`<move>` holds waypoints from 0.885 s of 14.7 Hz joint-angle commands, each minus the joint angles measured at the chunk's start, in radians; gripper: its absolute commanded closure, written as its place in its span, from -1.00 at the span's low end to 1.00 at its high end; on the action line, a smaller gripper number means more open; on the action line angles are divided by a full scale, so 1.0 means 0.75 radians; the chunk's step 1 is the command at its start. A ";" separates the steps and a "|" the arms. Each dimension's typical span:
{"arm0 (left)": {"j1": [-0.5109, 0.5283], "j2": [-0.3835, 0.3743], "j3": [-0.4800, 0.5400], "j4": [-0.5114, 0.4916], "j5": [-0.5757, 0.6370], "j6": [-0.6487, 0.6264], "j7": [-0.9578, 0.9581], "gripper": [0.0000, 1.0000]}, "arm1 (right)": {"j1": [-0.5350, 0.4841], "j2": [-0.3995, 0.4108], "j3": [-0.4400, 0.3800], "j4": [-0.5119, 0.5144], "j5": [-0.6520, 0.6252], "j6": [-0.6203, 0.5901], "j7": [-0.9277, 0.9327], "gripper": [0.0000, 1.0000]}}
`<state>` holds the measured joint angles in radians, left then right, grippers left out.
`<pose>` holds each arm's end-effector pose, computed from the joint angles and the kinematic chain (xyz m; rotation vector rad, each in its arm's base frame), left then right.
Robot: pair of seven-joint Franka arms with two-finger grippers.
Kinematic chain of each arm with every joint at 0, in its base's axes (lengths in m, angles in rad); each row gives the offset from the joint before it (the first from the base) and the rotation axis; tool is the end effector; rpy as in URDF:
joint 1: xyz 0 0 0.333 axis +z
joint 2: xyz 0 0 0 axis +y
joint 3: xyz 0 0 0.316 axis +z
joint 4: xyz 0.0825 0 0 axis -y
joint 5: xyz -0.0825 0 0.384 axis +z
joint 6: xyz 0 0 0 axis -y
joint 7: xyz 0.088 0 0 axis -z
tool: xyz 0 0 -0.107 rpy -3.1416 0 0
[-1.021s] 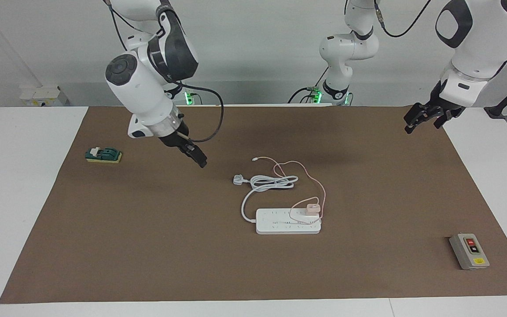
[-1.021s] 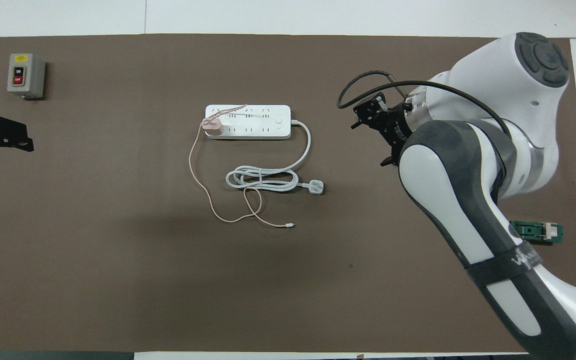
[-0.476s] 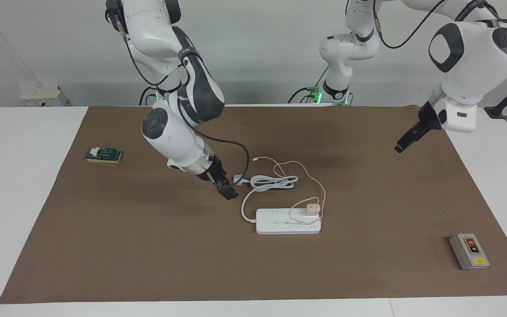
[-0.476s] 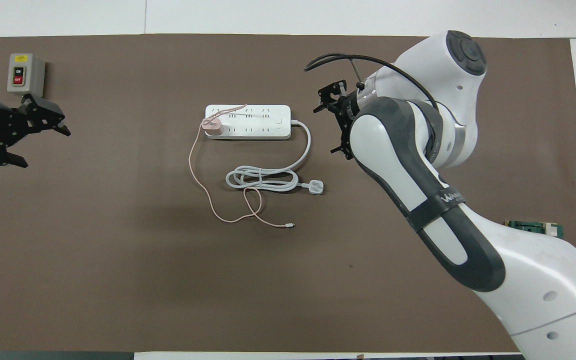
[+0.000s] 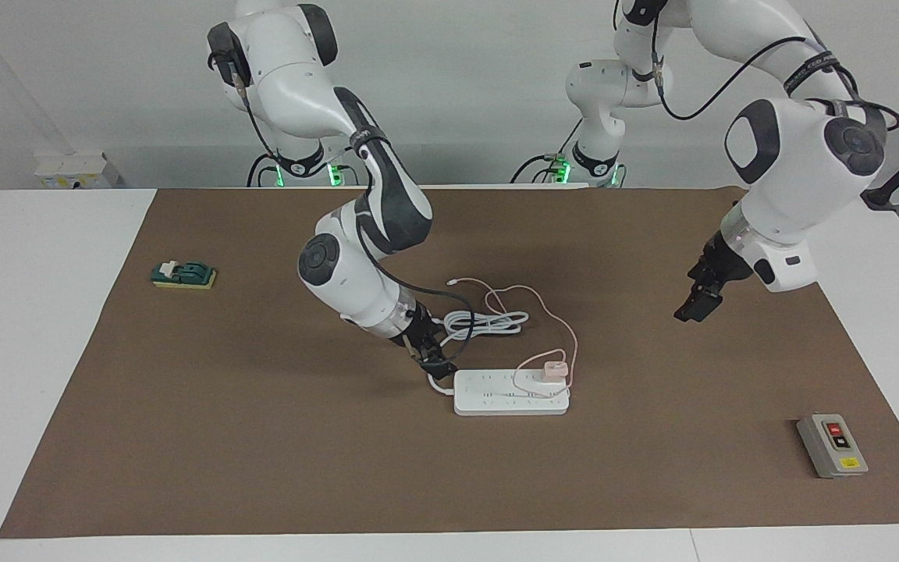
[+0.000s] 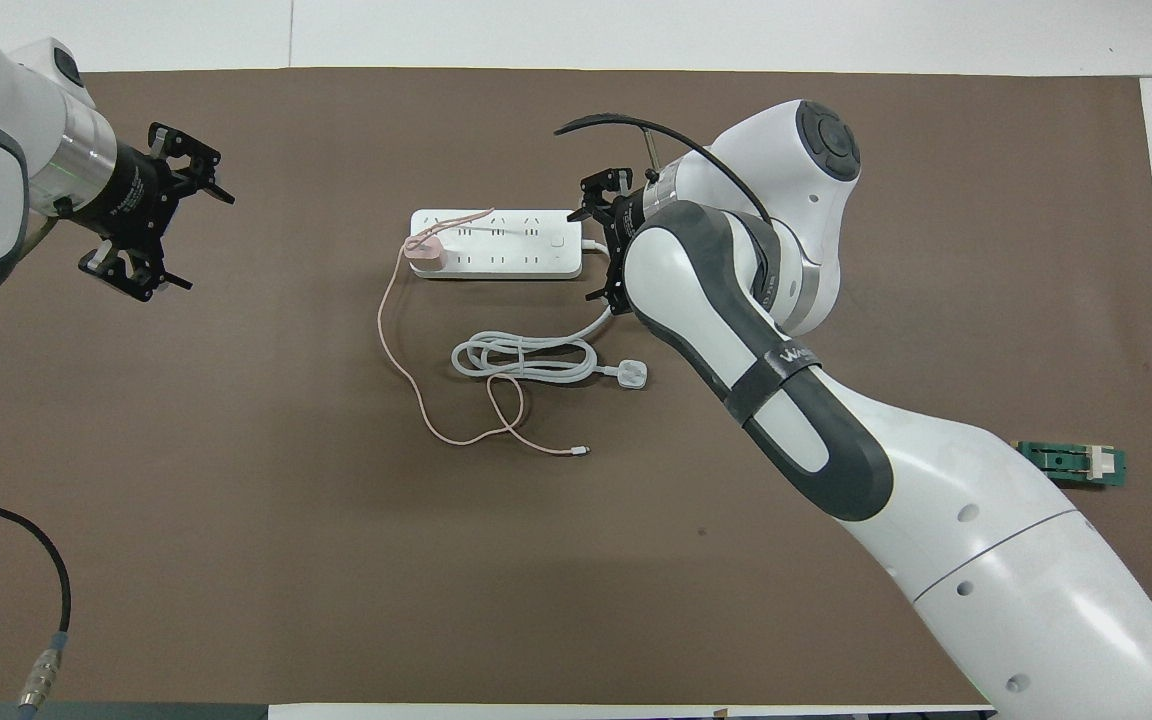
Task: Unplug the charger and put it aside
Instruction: 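Reach the right gripper to the power strip while the left gripper approaches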
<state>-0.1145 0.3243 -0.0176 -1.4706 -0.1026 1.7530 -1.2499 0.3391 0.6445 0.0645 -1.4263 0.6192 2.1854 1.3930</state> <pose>0.6485 -0.0939 0.4913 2.5958 1.6626 -0.1541 0.6718 0.2996 0.3356 -2.0848 1.6546 0.5077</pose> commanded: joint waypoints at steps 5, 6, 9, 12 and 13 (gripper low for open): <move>-0.119 0.295 0.040 0.269 0.012 0.039 -0.625 -1.00 | 0.006 0.286 0.016 0.365 0.117 -0.124 0.182 -1.00; -0.160 0.310 0.074 0.271 0.012 0.049 -0.695 -1.00 | 0.008 0.302 0.018 0.386 0.117 -0.136 0.186 -1.00; -0.226 0.312 0.111 0.215 0.012 0.080 -0.781 -1.00 | 0.010 0.331 0.031 0.405 0.119 -0.128 0.186 -1.00; -0.293 0.322 0.111 0.151 0.012 0.166 -0.824 -1.00 | 0.027 0.345 0.031 0.415 0.117 -0.112 0.182 -1.00; -0.322 0.343 0.113 0.147 0.012 0.209 -0.863 -1.00 | 0.027 0.353 0.028 0.415 0.115 -0.110 0.176 -1.00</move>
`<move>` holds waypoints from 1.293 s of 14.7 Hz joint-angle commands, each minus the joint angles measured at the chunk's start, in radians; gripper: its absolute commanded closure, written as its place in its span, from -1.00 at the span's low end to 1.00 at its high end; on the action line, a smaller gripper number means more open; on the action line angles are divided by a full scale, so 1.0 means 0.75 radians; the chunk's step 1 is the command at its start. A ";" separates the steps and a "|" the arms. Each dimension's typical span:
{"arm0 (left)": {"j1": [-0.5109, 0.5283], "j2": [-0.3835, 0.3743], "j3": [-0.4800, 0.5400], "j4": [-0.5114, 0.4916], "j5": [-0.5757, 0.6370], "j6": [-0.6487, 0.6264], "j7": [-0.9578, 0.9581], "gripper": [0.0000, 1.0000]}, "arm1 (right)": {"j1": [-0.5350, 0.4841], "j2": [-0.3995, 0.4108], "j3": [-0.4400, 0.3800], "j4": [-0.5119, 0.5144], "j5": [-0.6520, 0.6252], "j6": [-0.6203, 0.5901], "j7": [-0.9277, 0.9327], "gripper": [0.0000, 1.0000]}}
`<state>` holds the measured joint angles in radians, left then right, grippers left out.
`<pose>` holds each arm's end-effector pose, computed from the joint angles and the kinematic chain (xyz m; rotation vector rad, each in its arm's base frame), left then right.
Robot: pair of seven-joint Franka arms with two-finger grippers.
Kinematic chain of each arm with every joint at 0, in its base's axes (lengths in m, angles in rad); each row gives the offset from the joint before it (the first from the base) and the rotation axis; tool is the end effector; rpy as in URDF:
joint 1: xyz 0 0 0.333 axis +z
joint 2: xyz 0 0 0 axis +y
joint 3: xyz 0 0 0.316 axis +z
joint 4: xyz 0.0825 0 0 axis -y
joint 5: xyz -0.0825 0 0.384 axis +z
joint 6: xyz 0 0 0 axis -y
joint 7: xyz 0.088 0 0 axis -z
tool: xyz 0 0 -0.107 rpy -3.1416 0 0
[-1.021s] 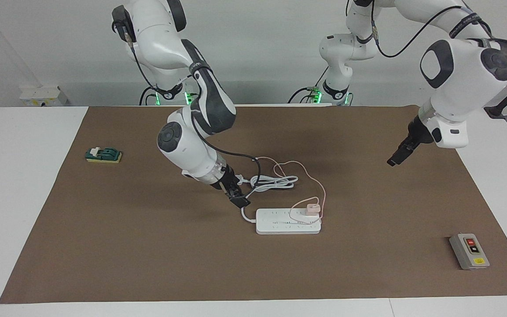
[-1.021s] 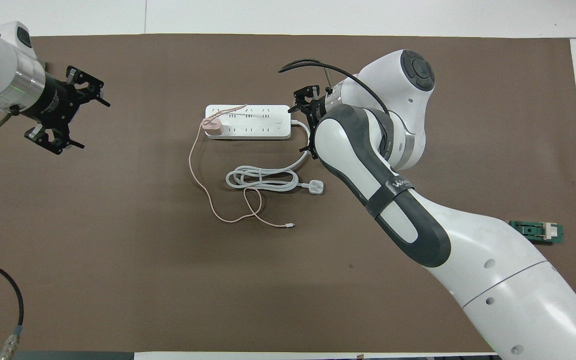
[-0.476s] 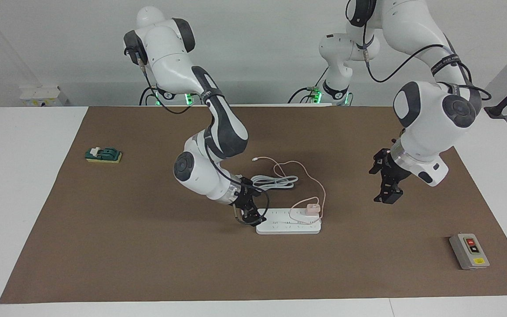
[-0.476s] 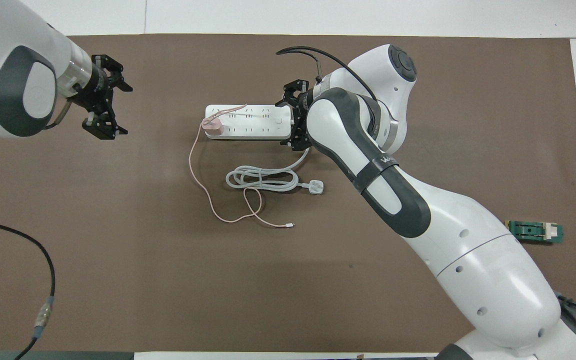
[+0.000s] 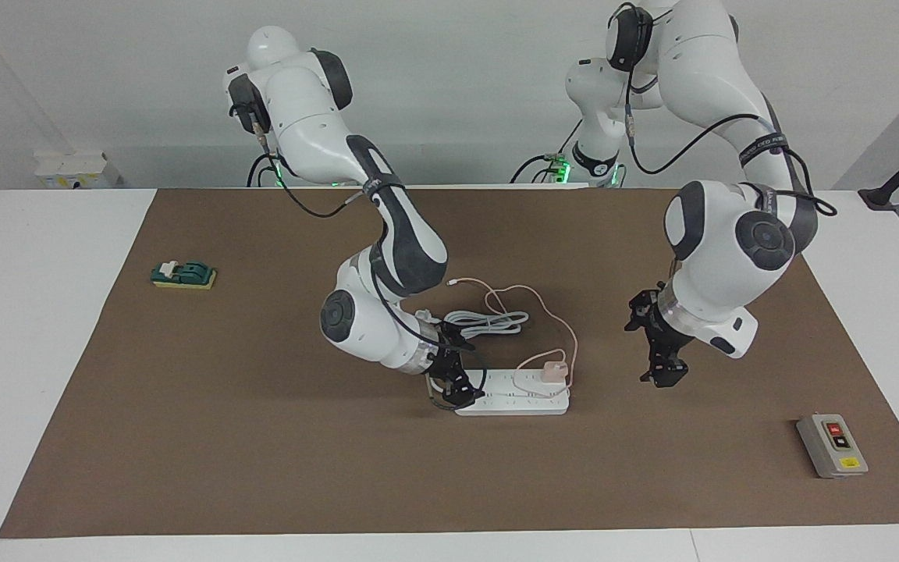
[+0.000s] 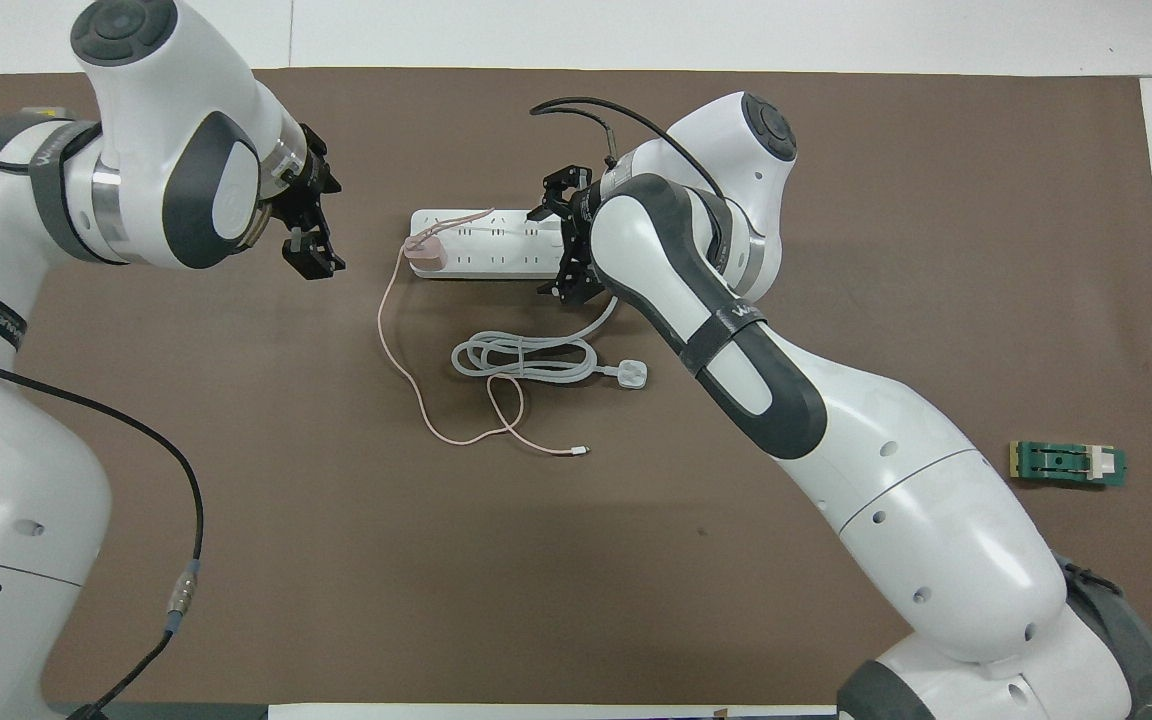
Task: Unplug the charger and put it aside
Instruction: 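Hold the strip with the right gripper while the left gripper grasps the charger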
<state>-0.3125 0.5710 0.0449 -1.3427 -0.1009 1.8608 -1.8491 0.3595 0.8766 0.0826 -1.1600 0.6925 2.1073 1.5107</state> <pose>0.6827 -0.2020 0.3919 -2.1721 -2.2509 0.1376 0.6977 0.3414 0.2855 -1.9671 1.7373 0.7004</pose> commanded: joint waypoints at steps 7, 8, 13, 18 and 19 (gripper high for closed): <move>-0.160 -0.043 0.030 -0.263 0.016 0.300 -0.120 -1.00 | 0.003 0.118 -0.006 0.123 -0.017 0.037 -0.026 -1.00; -0.176 -0.043 0.030 -0.273 0.018 0.319 -0.120 -1.00 | 0.003 0.124 -0.004 0.135 -0.042 0.037 -0.026 -1.00; -0.205 -0.060 0.030 -0.306 0.020 0.337 -0.118 -1.00 | 0.001 0.132 -0.014 0.142 -0.060 0.037 -0.059 -1.00; -0.197 -0.060 0.028 -0.308 0.020 0.360 -0.114 -0.98 | 0.003 0.161 -0.014 0.137 -0.064 0.095 -0.073 -1.00; -0.197 -0.060 0.028 -0.310 0.020 0.360 -0.110 -0.97 | 0.005 0.161 -0.014 0.137 -0.070 0.097 -0.073 -0.93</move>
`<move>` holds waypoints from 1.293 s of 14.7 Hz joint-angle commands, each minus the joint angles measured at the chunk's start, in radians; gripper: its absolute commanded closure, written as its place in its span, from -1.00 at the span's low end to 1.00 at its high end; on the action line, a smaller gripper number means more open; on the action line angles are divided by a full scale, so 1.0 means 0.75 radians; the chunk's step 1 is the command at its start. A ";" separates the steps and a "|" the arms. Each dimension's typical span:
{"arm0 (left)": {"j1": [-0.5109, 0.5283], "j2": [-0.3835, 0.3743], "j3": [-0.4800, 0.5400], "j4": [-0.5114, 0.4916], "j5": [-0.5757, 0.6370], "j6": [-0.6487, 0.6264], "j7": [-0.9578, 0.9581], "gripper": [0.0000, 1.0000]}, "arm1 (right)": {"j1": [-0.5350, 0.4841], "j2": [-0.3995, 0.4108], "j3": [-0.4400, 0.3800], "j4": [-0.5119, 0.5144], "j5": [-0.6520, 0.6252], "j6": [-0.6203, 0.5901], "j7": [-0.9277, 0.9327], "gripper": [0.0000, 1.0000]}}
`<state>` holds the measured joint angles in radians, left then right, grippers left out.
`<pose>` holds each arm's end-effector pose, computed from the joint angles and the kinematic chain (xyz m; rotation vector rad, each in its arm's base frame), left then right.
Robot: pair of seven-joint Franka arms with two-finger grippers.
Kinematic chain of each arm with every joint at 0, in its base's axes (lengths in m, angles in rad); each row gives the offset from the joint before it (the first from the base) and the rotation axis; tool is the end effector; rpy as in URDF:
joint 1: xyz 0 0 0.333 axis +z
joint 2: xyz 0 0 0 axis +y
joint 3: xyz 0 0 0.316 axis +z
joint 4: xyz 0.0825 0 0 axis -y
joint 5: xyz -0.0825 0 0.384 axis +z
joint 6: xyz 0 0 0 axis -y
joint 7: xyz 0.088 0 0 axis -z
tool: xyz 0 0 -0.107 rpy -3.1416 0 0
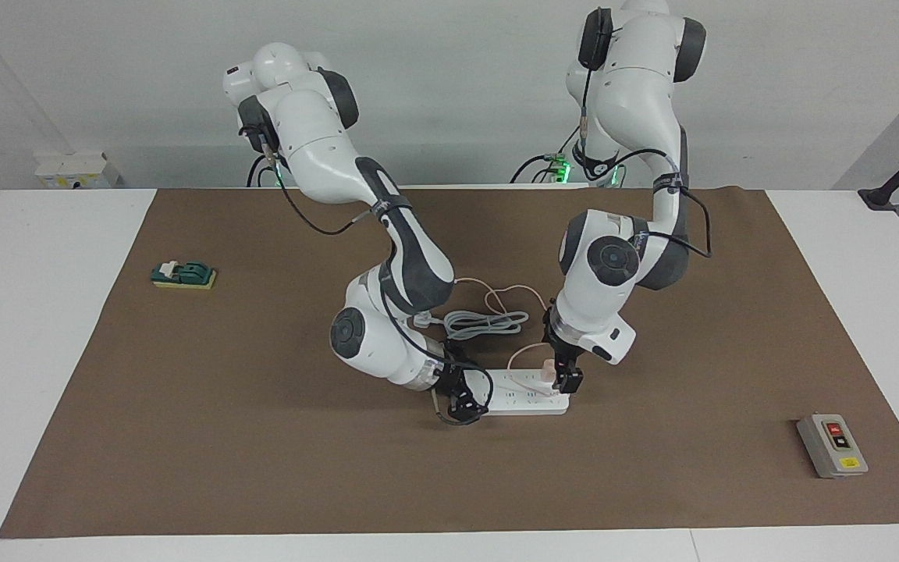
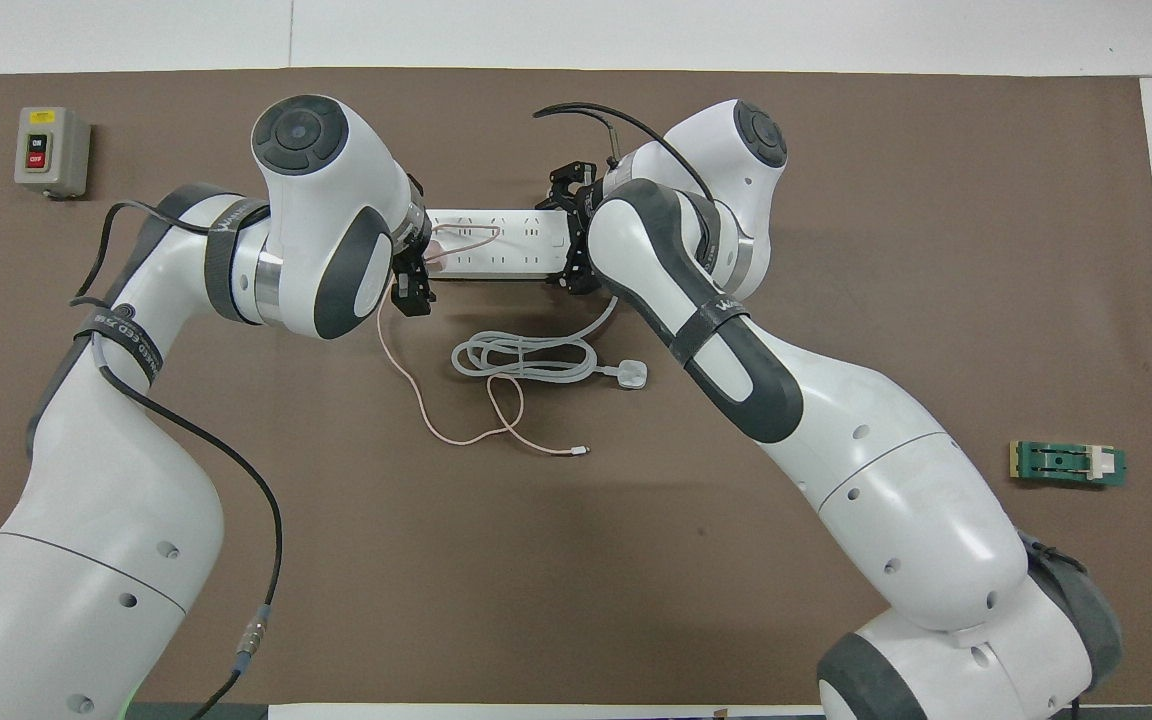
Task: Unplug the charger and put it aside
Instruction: 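Hold the strip with the right gripper while the left gripper grasps the charger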
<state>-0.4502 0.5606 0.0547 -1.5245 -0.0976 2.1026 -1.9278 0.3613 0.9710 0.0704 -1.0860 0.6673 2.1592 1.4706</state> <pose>0.6444 -0.2805 0.3348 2.1914 2.1950 -0.0676 0.7139 0.3351 0.2494 -1.9887 1.7210 0.6159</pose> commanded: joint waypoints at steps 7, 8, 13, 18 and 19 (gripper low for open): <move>-0.015 -0.046 0.017 -0.082 0.016 0.066 0.002 0.13 | 0.009 0.035 0.004 0.037 -0.070 0.032 -0.032 0.28; -0.015 -0.048 0.015 -0.082 0.016 0.066 0.004 0.59 | 0.009 0.035 0.004 0.037 -0.070 0.032 -0.032 0.27; -0.021 -0.048 0.015 -0.084 0.063 0.068 0.006 1.00 | 0.009 0.035 0.004 0.031 -0.070 0.050 -0.032 0.27; -0.019 -0.048 0.015 -0.074 0.089 0.048 0.018 1.00 | 0.026 0.031 0.004 0.027 -0.070 0.048 -0.032 0.27; -0.019 -0.048 0.015 -0.072 0.097 0.044 0.026 1.00 | 0.026 0.031 0.004 0.027 -0.070 0.048 -0.032 0.27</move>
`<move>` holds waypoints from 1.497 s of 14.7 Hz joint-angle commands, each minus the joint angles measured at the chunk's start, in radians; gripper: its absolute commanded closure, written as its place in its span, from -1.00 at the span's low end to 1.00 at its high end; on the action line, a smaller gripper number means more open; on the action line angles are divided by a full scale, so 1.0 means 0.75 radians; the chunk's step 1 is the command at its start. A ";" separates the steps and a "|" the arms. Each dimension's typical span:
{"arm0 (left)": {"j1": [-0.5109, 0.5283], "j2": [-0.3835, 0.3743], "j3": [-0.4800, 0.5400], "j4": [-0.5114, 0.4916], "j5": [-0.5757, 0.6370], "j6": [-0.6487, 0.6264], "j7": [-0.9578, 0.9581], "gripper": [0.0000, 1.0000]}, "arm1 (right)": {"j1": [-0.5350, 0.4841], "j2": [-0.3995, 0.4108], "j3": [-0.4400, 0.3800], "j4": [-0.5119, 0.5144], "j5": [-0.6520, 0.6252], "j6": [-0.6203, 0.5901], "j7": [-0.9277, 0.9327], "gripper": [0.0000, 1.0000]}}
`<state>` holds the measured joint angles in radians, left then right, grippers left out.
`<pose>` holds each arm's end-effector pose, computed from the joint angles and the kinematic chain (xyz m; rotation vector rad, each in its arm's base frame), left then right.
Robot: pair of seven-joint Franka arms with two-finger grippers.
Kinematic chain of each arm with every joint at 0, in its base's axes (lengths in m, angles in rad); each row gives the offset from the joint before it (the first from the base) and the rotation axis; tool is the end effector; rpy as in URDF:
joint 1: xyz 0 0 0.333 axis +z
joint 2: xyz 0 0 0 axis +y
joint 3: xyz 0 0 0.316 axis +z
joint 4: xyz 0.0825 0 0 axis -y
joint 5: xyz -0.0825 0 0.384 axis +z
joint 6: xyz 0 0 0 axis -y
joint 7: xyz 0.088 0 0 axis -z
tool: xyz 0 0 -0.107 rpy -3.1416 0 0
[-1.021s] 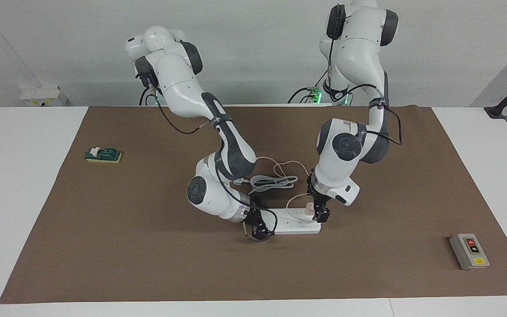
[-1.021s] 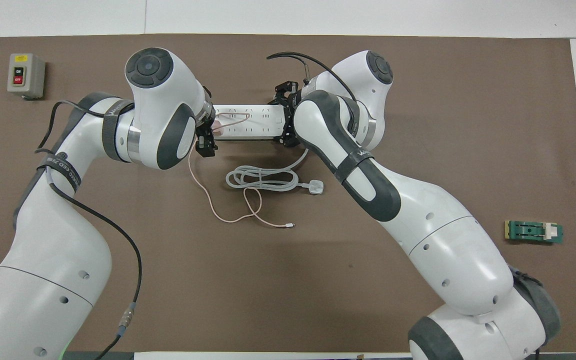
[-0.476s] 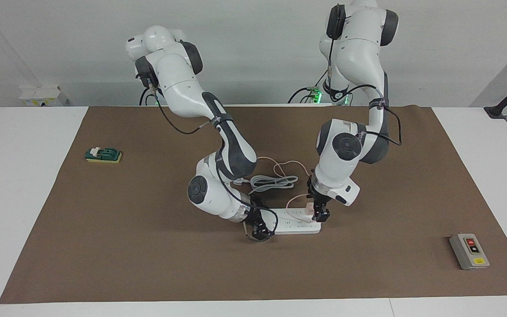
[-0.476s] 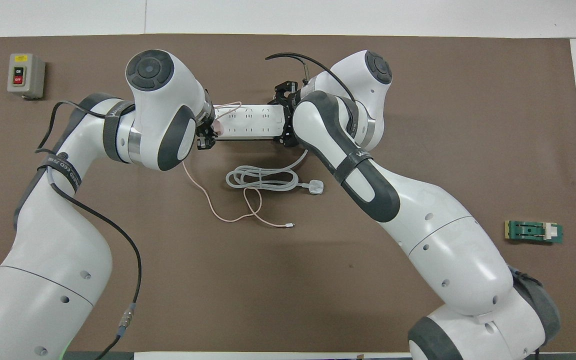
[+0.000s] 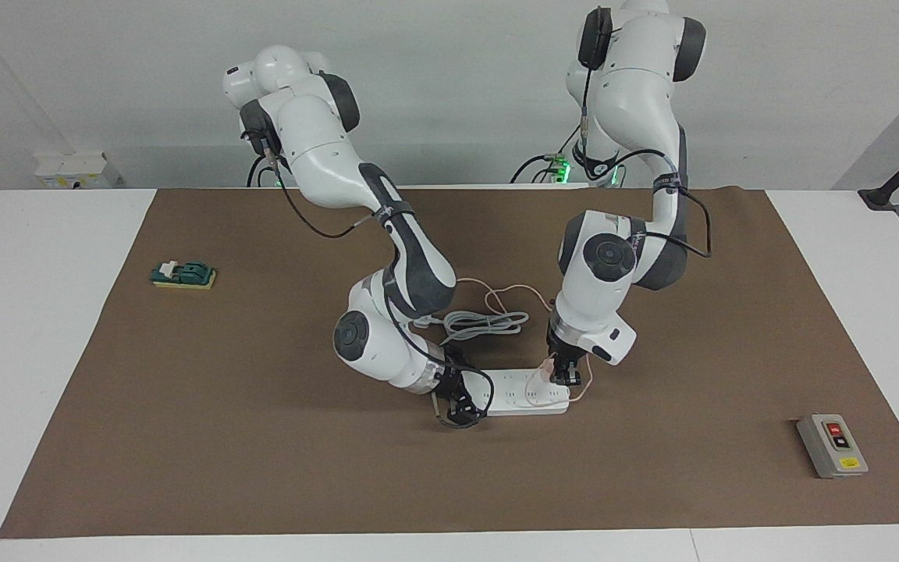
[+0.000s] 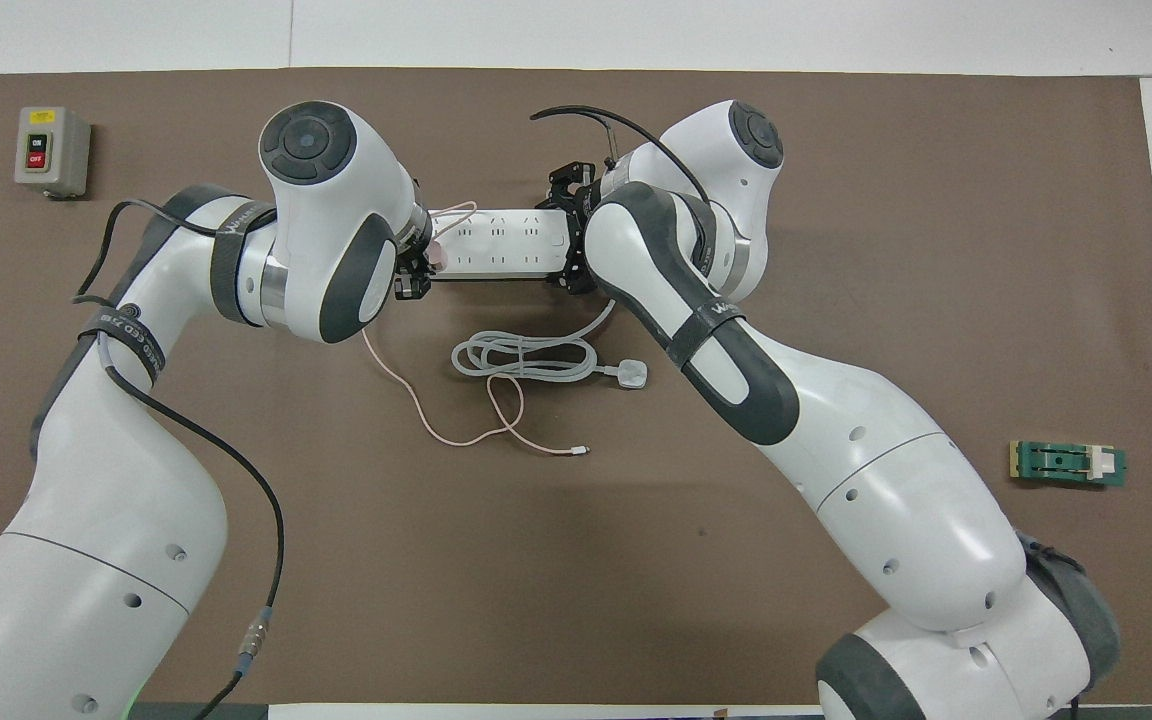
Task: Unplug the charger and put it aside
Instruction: 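Pull the pink charger out of the strip with the left gripper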
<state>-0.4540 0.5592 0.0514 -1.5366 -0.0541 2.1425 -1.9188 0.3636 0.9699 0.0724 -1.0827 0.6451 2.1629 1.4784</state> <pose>0.6447 -0.2831 0.3337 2.2230 2.1468 0.0022 0.7138 0.3369 0.2517 -2.0034 1.7199 0.5954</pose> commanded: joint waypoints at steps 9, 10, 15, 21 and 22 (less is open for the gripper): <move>0.079 -0.087 0.023 0.112 0.052 -0.267 0.145 1.00 | 0.020 0.032 0.002 0.022 -0.048 0.043 -0.043 0.26; 0.108 -0.101 0.021 0.114 0.048 -0.267 0.169 1.00 | 0.018 0.032 0.002 0.022 -0.048 0.043 -0.043 0.26; 0.286 -0.203 0.013 0.112 0.007 -0.357 0.369 1.00 | 0.020 0.032 0.002 0.022 -0.050 0.043 -0.043 0.26; 0.452 -0.257 0.021 0.112 0.009 -0.451 0.633 1.00 | 0.027 0.030 0.002 0.020 -0.050 0.043 -0.038 -0.68; 0.476 -0.257 0.021 0.110 0.009 -0.453 0.688 1.00 | 0.027 0.030 0.000 0.022 -0.056 0.043 -0.036 -1.00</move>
<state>-0.1315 0.3882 0.0752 -1.4427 -0.0349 1.8280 -1.4725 0.3647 0.9697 0.0723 -1.0824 0.6403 2.1644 1.4795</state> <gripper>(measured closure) 0.687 0.031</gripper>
